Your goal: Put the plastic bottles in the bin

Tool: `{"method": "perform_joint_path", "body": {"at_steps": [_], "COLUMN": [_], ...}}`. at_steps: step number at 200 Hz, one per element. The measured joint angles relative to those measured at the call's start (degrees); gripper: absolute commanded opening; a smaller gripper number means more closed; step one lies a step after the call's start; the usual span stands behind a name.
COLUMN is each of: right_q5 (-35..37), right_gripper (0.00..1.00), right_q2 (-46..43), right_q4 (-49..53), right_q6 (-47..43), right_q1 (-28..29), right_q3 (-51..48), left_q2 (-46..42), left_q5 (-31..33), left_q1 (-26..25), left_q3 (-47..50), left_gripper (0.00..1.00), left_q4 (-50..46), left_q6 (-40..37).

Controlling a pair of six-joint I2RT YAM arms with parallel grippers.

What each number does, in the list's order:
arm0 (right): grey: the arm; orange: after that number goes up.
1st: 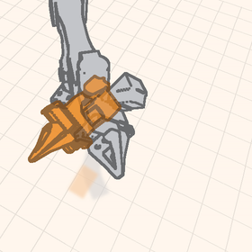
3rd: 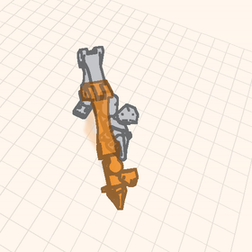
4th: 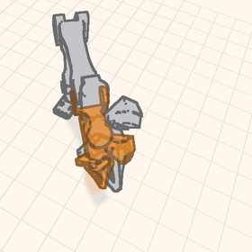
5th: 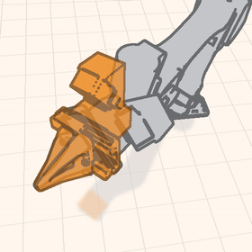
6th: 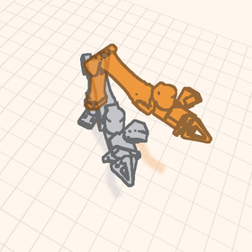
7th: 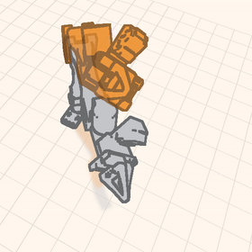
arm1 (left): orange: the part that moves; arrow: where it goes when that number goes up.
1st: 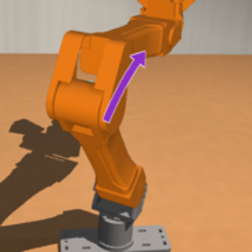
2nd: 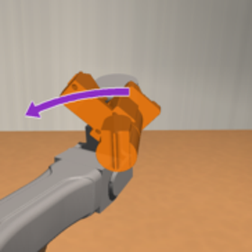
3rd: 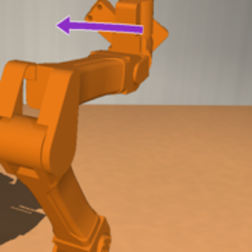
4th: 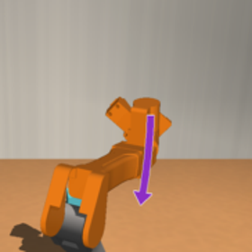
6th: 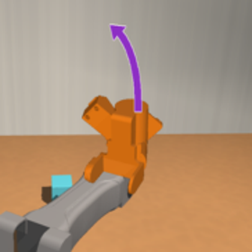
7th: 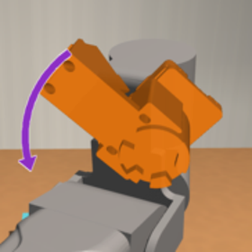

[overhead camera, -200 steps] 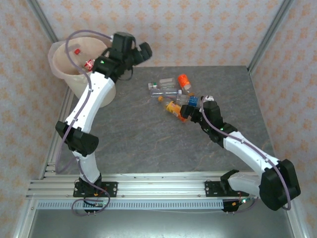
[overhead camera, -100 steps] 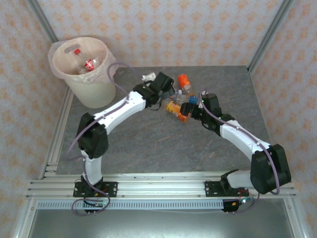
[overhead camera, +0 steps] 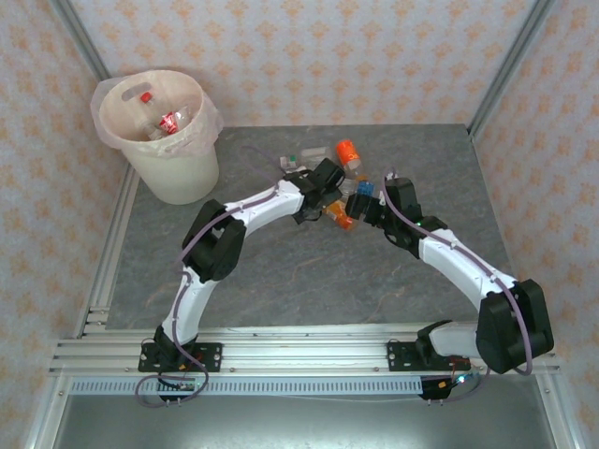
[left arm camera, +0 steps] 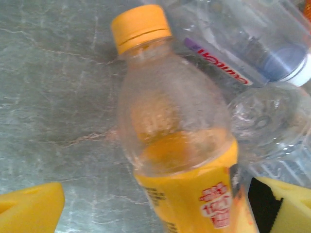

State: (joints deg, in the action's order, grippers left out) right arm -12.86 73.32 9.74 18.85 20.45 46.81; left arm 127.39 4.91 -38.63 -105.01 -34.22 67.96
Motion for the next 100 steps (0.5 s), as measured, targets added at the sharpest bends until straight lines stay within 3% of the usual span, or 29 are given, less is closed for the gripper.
{"method": "perform_joint_path", "body": {"at_steps": [37, 100], "right_q5": [0.07, 0.70], "right_gripper": [0.99, 0.99], "right_q2": [-0.72, -2.67], "right_q4": [0.87, 1.49], "right_q6": [0.00, 0.00], "right_q1": [0.00, -0.02], "right_q3": [0.00, -0.87], "left_q2": [4.07, 6.91], "left_q5": [-0.07, -0.39], "left_q1": [0.00, 0.00], "left_q3": [-6.05, -6.16], "left_gripper": [0.92, 0.86], "left_q4": [-0.22, -0.55], "left_q6": [-0.61, -1.75]}}
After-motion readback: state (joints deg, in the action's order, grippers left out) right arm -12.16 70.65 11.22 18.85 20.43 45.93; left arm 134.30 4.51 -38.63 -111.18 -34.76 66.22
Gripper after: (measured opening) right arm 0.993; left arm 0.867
